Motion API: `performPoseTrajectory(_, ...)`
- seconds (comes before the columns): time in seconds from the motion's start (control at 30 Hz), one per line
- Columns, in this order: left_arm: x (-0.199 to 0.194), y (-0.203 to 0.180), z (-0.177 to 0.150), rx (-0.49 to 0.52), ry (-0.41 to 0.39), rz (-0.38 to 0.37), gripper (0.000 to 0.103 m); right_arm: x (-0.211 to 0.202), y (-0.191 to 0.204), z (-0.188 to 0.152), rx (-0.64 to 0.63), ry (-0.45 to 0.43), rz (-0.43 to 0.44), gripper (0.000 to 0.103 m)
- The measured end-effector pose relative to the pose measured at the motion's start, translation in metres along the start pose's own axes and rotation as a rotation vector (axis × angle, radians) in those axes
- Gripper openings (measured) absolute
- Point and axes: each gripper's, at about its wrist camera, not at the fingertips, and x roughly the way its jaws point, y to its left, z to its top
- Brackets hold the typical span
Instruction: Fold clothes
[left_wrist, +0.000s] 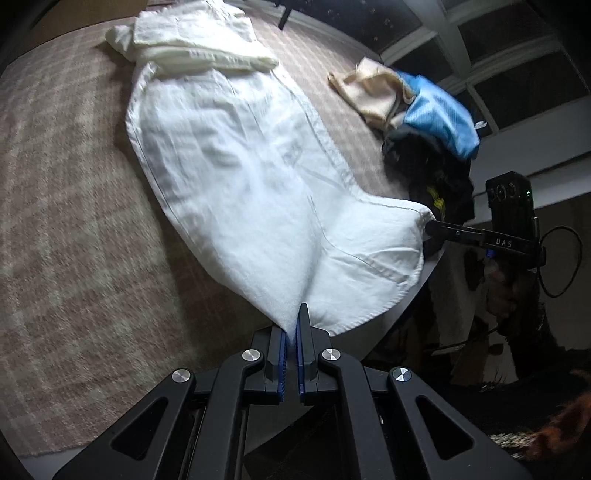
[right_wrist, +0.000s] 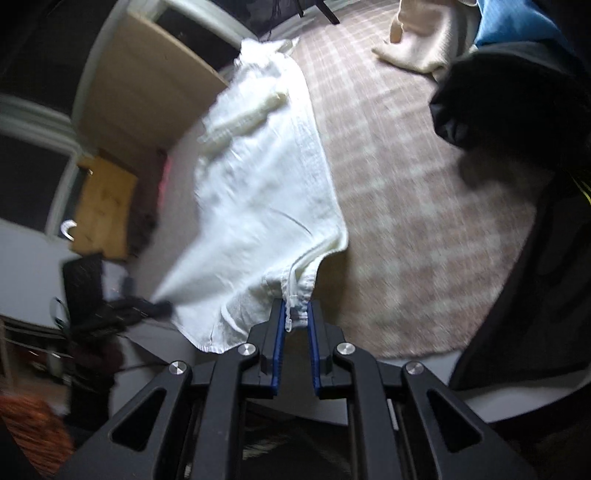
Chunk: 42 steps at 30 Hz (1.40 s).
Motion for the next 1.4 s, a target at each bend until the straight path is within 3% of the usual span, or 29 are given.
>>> performPoseTrajectory(0.23,-0.016,0.017,0.049,-0.021,-0.082,-0.004,0.003,0.003,0.012,0.064,0.023,-0.029,0.107,0.011)
performPoseTrajectory(0.4,-0.012,0.044,0.101,-0.041,-0.123,0.033,0.003,0.039,0.011,0.126,-0.006,-0.013,0.070,0.011)
performPoseTrajectory(0.5,0.006,0.072,0.125,-0.082,-0.105,0.067,0.003,0.066,0.007,0.163,-0.005,0.005,0.050,0.011)
performPoseTrajectory(0.67,-0.008,0.084,0.127,-0.135,-0.147,0.083,0.004,0.109,-0.004,0.200,0.011,0.072,0.019,0.013)
performPoseTrajectory(0.73,-0.014,0.089,0.127,-0.156,-0.164,0.088,0.008,0.117,-0.007,0.210,0.020,0.102,0.002,0.017)
performPoseTrajectory(0.77,-0.016,0.091,0.128,-0.167,-0.173,0.091,0.008,0.117,-0.009,0.214,0.029,0.107,0.005,0.025)
performPoseTrajectory(0.8,-0.019,0.093,0.128,-0.177,-0.182,0.094,0.010,0.112,-0.012,0.217,0.038,0.099,0.023,0.035)
performPoseTrajectory(0.87,-0.025,0.098,0.128,-0.198,-0.199,0.100,0.018,0.099,-0.016,0.222,0.043,0.073,0.050,0.040)
performPoseTrajectory(0.93,-0.031,0.102,0.128,-0.219,-0.217,0.106,0.042,0.084,-0.016,0.223,0.030,0.028,0.047,0.041)
performPoseTrajectory(1.03,-0.044,0.109,0.126,-0.248,-0.255,0.126,0.042,0.063,-0.010,0.215,-0.043,-0.051,0.008,0.041)
performPoseTrajectory(1.1,-0.051,0.108,0.117,-0.234,-0.281,0.133,0.041,0.065,0.009,0.202,-0.153,-0.051,-0.007,0.041)
performPoseTrajectory(1.27,-0.012,0.085,0.102,-0.175,-0.208,0.134,0.041,0.099,0.066,0.167,-0.449,-0.014,-0.043,0.040)
performPoseTrajectory(1.33,0.012,0.082,0.101,-0.170,-0.158,0.179,0.041,0.123,0.082,0.155,-0.562,0.013,-0.096,0.040)
performPoseTrajectory(1.4,0.026,0.081,0.101,-0.173,-0.135,0.199,0.041,0.138,0.076,0.154,-0.587,0.020,-0.239,0.040)
